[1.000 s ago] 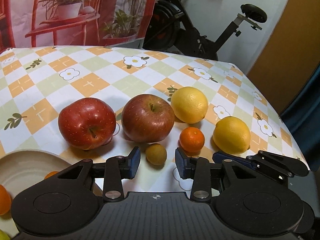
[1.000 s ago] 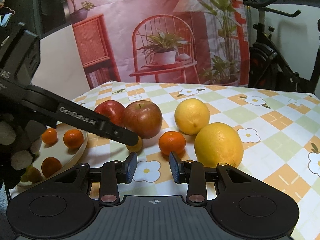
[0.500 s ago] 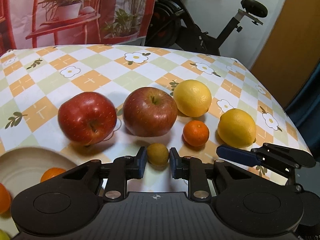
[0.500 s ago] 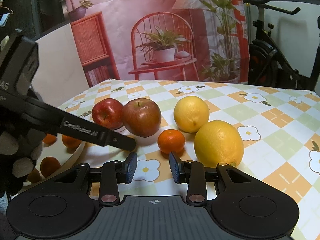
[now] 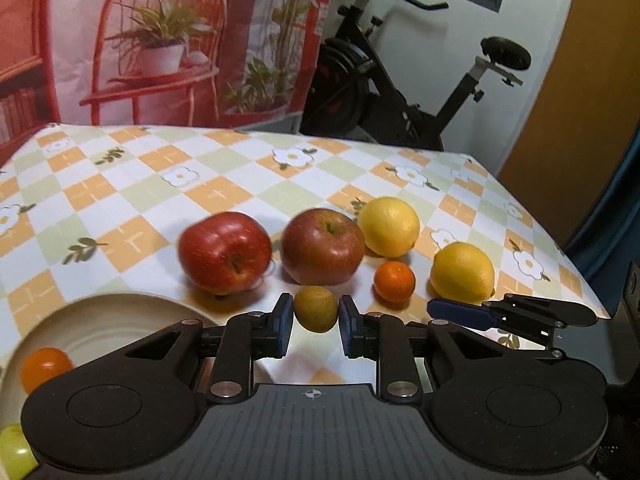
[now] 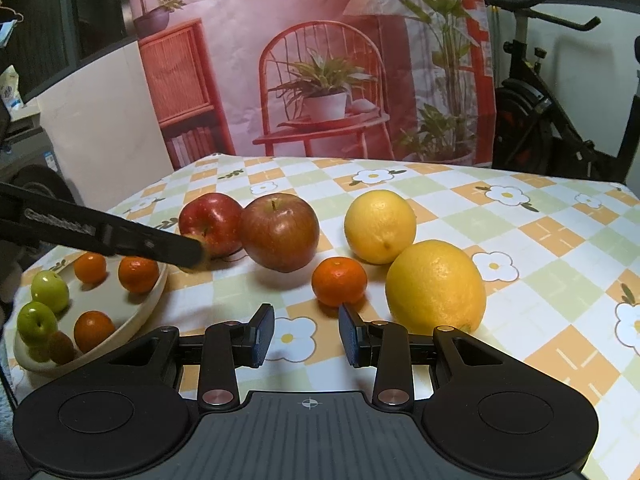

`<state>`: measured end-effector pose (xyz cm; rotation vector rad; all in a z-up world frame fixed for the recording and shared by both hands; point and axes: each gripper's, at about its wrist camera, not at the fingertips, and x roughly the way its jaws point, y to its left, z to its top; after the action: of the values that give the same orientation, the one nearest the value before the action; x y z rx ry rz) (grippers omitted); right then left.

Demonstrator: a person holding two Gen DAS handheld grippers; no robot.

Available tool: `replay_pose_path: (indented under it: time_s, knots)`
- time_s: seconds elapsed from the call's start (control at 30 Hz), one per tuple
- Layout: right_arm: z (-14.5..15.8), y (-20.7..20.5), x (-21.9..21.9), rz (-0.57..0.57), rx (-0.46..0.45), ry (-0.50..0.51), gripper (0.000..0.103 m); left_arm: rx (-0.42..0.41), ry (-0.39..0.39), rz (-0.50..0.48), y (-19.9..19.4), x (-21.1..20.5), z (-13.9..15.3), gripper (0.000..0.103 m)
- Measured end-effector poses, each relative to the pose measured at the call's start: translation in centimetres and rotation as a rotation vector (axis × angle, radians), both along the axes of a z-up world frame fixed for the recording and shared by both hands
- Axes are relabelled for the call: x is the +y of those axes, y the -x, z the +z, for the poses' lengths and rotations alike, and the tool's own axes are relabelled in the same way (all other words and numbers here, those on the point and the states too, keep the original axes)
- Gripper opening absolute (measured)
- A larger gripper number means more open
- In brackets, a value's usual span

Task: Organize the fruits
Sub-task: 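Grasp the tangerine with the right tool while the left tool holds the small brown fruit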

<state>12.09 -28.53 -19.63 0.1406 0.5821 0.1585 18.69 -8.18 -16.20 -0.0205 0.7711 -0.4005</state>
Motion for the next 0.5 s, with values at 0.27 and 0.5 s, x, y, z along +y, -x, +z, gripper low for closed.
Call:
replay_pose_path:
  time_s: [0.27, 0.5]
  knots:
    - [0.7, -0.9, 0.7, -0.008, -0.009, 0.061, 0.033, -0.023, -0.002, 0.04, 0.6, 1.4, 0.5, 0.026]
    - [1.2, -3.2, 2.0, -0.045, -0.02, 0.135, 0.033, -0.034, 0.01, 0.072, 1.0, 2.4, 0.8, 0.026]
